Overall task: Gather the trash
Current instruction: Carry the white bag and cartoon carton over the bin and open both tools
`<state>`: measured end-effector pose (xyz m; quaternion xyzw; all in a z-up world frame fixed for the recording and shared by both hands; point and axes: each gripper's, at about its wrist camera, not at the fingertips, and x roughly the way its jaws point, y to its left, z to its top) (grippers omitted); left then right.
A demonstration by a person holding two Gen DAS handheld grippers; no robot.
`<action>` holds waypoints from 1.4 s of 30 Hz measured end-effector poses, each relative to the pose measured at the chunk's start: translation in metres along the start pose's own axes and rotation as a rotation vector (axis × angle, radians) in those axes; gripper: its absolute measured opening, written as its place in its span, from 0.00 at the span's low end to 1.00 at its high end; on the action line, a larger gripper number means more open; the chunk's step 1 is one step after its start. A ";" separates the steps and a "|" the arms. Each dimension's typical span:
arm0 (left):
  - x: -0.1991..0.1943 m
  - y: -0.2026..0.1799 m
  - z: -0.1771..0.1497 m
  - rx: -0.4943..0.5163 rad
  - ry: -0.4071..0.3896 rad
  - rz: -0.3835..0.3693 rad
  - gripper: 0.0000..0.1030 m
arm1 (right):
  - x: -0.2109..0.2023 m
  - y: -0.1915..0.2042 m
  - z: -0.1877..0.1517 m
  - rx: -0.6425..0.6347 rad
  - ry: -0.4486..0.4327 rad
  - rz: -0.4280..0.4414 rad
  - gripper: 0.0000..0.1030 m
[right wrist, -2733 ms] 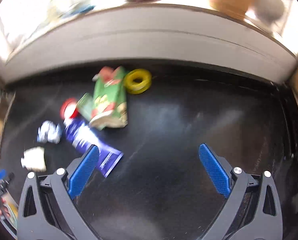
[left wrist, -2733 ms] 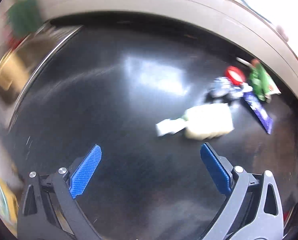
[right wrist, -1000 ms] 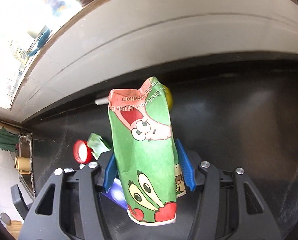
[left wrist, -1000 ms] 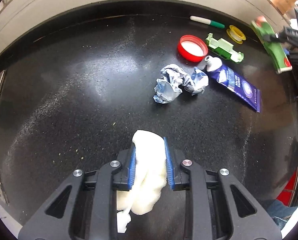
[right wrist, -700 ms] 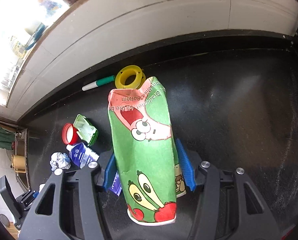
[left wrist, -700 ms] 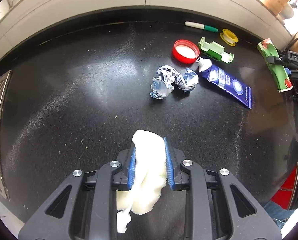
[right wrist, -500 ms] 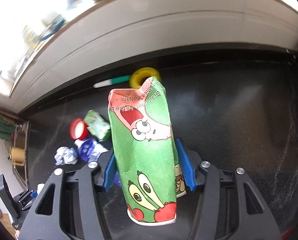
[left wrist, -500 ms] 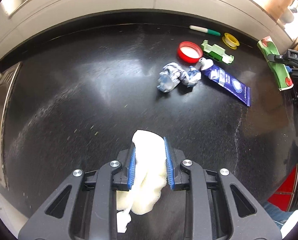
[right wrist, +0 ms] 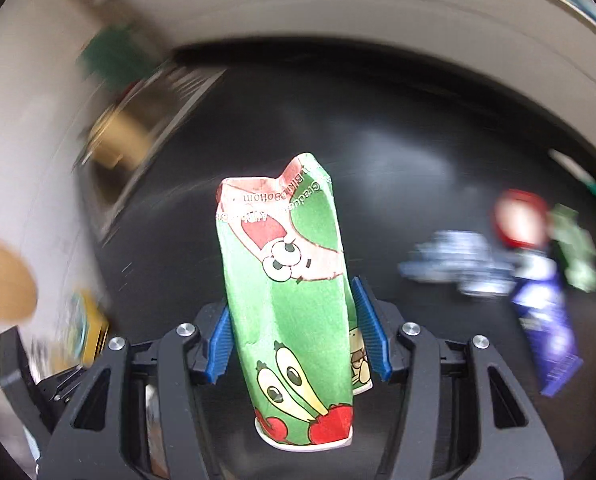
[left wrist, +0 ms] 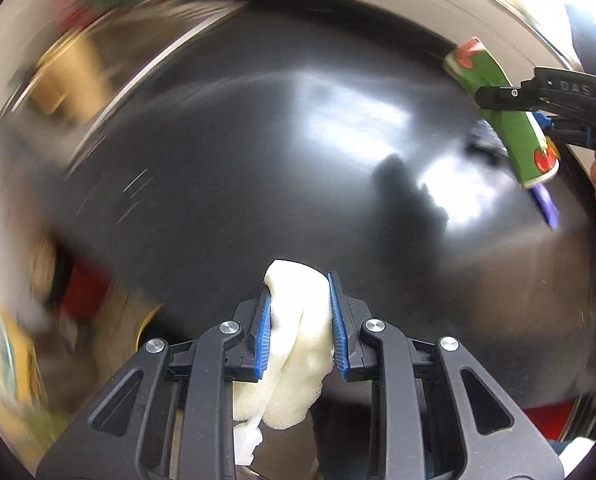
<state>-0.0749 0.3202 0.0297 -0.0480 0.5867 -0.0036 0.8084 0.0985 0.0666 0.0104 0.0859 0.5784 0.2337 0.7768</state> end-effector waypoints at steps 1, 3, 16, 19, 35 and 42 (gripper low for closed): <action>-0.003 0.022 -0.014 -0.066 -0.001 0.020 0.24 | 0.018 0.042 -0.005 -0.081 0.043 0.043 0.53; -0.009 0.065 -0.048 -0.200 0.001 0.059 0.24 | 0.042 0.105 -0.019 -0.213 0.104 0.091 0.53; 0.077 0.180 -0.199 -0.698 0.057 0.128 0.24 | 0.227 0.315 -0.188 -0.805 0.496 0.050 0.53; 0.132 0.188 -0.215 -0.754 0.079 0.087 0.24 | 0.292 0.308 -0.205 -0.791 0.540 0.002 0.53; 0.200 0.216 -0.244 -0.955 -0.041 0.038 0.89 | 0.377 0.295 -0.206 -0.762 0.569 -0.044 0.76; 0.114 0.203 -0.255 -0.964 -0.132 0.140 0.94 | 0.293 0.328 -0.179 -0.706 0.479 0.117 0.93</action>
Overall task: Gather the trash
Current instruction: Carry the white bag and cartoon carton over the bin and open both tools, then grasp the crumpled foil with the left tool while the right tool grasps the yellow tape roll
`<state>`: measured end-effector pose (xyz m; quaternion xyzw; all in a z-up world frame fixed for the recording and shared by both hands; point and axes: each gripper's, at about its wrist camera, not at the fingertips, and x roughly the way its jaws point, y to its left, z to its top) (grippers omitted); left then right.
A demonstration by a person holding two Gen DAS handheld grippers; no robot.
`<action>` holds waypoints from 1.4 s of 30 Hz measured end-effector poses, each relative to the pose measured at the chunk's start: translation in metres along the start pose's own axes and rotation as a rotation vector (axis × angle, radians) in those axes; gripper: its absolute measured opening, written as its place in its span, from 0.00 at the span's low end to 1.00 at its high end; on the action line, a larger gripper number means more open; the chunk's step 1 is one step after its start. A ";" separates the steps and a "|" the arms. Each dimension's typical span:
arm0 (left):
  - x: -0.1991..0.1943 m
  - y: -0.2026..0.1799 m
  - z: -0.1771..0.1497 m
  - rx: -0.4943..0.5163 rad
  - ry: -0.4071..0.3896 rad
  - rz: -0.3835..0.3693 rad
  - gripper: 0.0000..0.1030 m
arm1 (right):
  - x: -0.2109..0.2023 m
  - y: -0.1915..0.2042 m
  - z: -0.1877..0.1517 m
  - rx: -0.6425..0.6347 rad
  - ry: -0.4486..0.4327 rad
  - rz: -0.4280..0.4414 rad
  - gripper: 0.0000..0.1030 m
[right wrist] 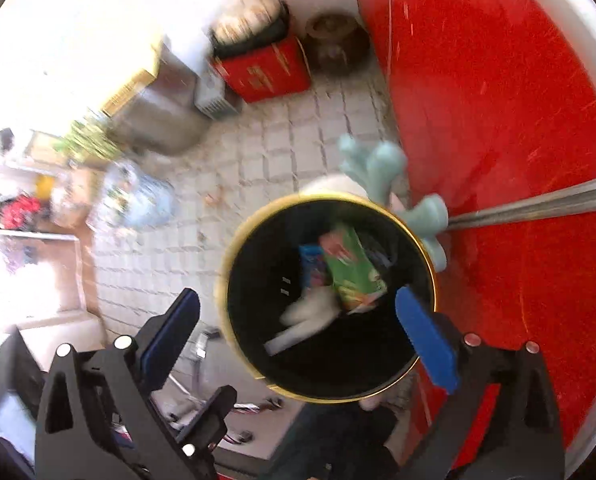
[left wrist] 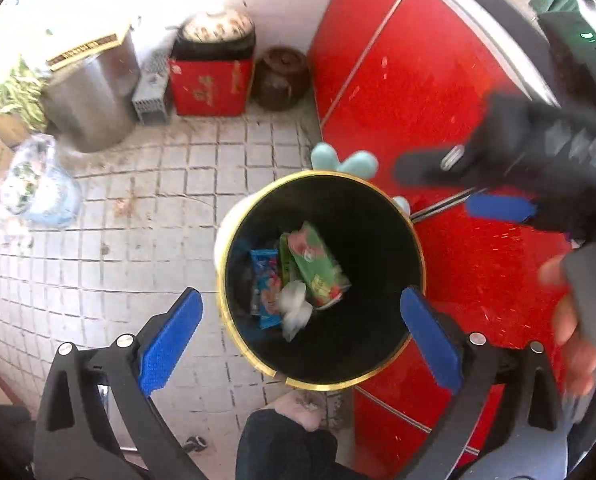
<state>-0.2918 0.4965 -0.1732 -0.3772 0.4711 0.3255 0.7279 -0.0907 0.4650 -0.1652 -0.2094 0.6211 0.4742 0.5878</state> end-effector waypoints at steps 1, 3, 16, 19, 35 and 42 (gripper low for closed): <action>-0.015 -0.003 0.000 0.013 -0.008 0.010 0.94 | -0.017 0.002 0.000 0.002 -0.028 0.014 0.93; -0.038 -0.014 0.001 0.055 -0.013 0.051 0.94 | -0.072 -0.001 -0.009 0.019 -0.119 0.077 0.90; -0.129 -0.249 0.016 0.591 -0.034 -0.192 0.94 | -0.356 -0.217 -0.242 0.524 -0.539 -0.137 0.93; -0.129 -0.322 -0.002 0.786 -0.005 -0.238 0.94 | -0.375 -0.281 -0.338 0.810 -0.494 -0.394 0.93; -0.089 -0.564 -0.138 1.400 0.108 -0.322 0.94 | -0.398 -0.400 -0.601 1.467 -0.527 -0.547 0.93; -0.059 -0.605 -0.145 1.401 0.157 -0.296 0.94 | -0.384 -0.470 -0.545 1.447 -0.541 -0.504 0.93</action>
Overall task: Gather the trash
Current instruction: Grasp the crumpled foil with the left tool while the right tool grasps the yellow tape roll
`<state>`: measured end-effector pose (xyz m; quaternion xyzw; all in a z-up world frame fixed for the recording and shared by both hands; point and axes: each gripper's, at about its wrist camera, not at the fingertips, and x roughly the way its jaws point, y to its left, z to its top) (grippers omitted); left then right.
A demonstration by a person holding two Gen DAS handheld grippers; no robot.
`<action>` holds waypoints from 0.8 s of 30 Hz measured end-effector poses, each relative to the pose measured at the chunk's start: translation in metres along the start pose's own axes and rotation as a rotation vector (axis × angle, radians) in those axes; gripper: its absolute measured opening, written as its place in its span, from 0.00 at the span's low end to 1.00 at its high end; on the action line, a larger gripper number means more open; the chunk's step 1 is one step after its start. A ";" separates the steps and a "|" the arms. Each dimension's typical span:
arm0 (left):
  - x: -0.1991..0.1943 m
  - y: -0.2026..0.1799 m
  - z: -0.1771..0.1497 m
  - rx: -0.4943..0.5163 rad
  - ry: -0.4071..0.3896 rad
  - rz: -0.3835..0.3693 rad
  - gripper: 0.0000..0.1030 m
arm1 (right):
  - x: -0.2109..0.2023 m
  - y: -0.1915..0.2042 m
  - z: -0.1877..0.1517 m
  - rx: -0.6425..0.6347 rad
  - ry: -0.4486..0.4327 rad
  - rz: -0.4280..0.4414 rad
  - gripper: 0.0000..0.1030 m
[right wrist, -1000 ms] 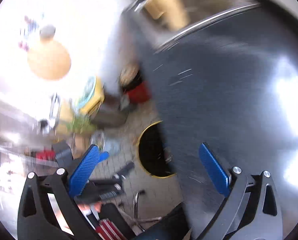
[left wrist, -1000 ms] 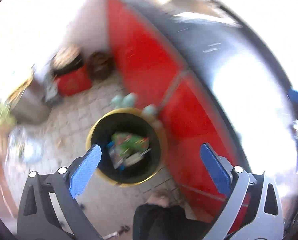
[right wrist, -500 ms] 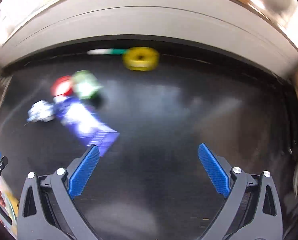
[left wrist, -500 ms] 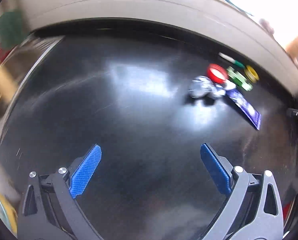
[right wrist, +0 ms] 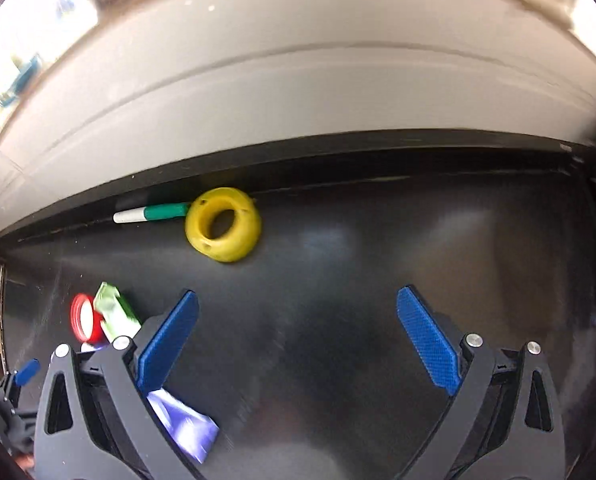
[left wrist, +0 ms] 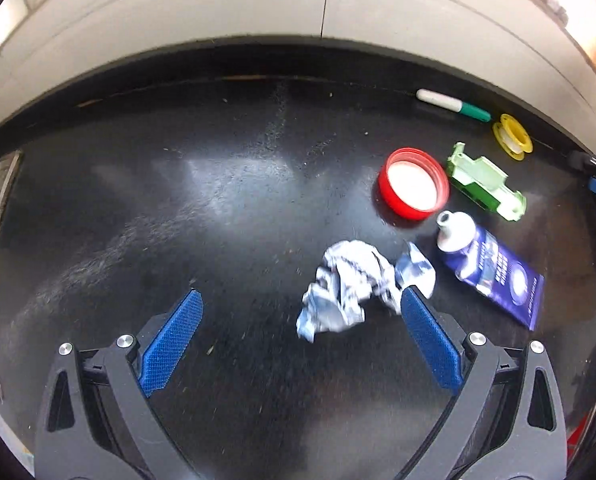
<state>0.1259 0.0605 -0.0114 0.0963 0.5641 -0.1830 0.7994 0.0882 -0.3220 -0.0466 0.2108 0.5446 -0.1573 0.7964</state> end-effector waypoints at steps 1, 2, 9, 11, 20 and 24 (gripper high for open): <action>0.005 0.000 0.003 0.004 0.009 -0.002 0.94 | 0.013 0.009 0.004 -0.016 0.021 -0.001 0.93; 0.011 -0.001 0.006 0.015 0.019 -0.003 0.94 | 0.024 0.018 0.009 -0.036 0.036 -0.009 0.93; 0.032 -0.010 0.019 0.094 0.015 -0.017 0.94 | 0.066 0.052 0.021 -0.129 0.032 -0.085 0.95; 0.033 -0.013 0.019 0.120 0.002 -0.010 0.94 | 0.066 0.056 0.021 -0.160 0.005 -0.064 0.95; 0.035 -0.023 0.015 0.122 0.003 0.017 0.87 | 0.069 0.052 0.021 -0.188 -0.026 -0.045 0.92; 0.026 -0.033 0.027 0.078 0.037 -0.120 0.22 | 0.055 0.031 0.027 -0.154 -0.047 0.007 0.53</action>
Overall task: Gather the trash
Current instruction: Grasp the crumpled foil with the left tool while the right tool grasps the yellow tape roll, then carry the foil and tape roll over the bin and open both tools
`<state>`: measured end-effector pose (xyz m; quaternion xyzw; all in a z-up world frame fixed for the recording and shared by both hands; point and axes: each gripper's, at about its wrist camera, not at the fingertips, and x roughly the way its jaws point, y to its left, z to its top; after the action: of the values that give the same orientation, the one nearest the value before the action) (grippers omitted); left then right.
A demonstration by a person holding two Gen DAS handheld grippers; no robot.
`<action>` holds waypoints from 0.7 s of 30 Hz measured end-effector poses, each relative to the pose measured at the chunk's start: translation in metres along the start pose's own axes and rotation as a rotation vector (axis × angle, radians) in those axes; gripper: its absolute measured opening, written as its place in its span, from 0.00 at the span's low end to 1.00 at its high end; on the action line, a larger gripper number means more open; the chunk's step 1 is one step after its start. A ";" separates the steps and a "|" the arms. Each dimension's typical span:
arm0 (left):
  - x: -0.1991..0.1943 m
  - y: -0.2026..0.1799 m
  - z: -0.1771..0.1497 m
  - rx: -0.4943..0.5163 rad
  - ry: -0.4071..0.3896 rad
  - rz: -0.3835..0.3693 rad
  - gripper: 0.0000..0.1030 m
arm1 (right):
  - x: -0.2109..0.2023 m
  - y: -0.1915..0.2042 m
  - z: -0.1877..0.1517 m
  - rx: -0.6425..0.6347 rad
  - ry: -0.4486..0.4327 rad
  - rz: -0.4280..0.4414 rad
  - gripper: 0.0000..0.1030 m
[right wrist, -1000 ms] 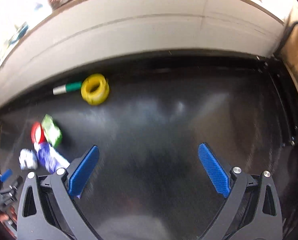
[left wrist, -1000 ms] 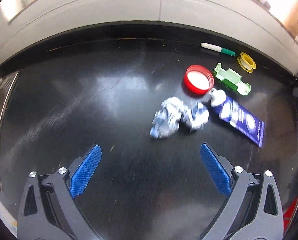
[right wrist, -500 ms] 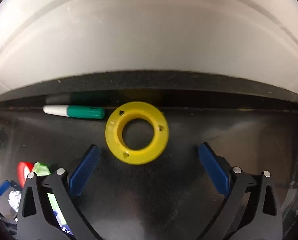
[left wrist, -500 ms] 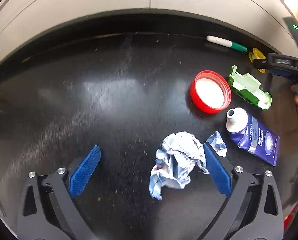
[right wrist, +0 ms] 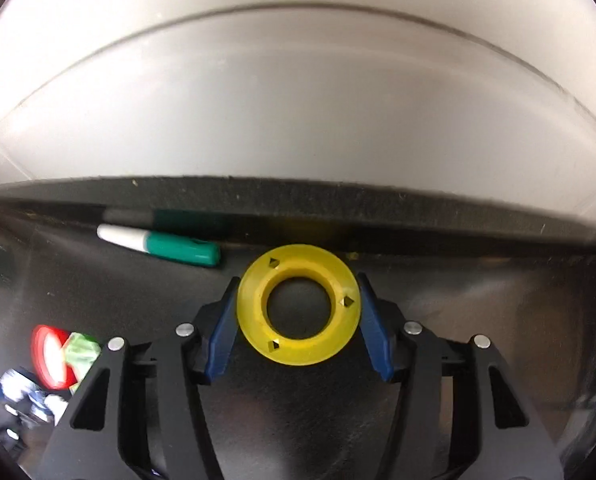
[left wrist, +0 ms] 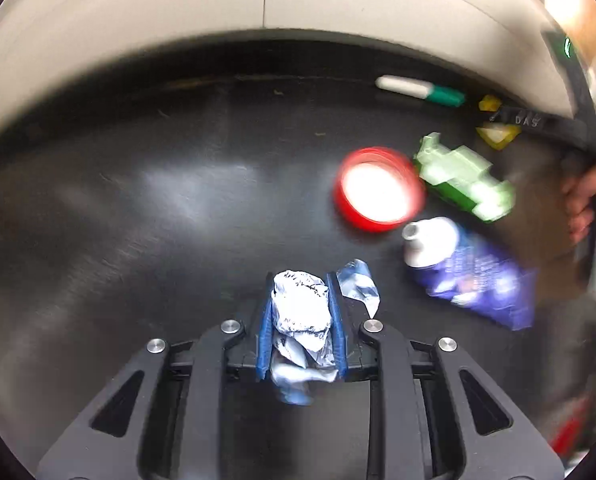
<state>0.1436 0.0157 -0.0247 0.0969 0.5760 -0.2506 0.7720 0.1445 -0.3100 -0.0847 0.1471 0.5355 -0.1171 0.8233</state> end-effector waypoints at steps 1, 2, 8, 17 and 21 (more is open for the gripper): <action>0.001 -0.003 0.000 0.008 -0.001 0.010 0.22 | -0.003 -0.003 -0.002 -0.010 0.007 -0.007 0.53; 0.001 -0.006 -0.001 0.013 -0.001 0.019 0.22 | -0.006 -0.007 -0.005 -0.006 0.013 -0.009 0.53; -0.008 -0.021 -0.010 0.010 -0.011 0.017 0.22 | -0.038 -0.041 -0.022 0.074 -0.012 -0.027 0.53; -0.054 -0.053 -0.041 0.044 -0.057 0.030 0.23 | -0.084 -0.074 -0.053 0.123 -0.047 -0.008 0.53; -0.077 -0.035 -0.060 0.022 -0.068 0.035 0.23 | -0.107 -0.074 -0.056 0.110 -0.078 0.007 0.53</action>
<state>0.0595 0.0333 0.0332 0.1069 0.5447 -0.2466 0.7944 0.0287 -0.3545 -0.0168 0.1891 0.4952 -0.1493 0.8347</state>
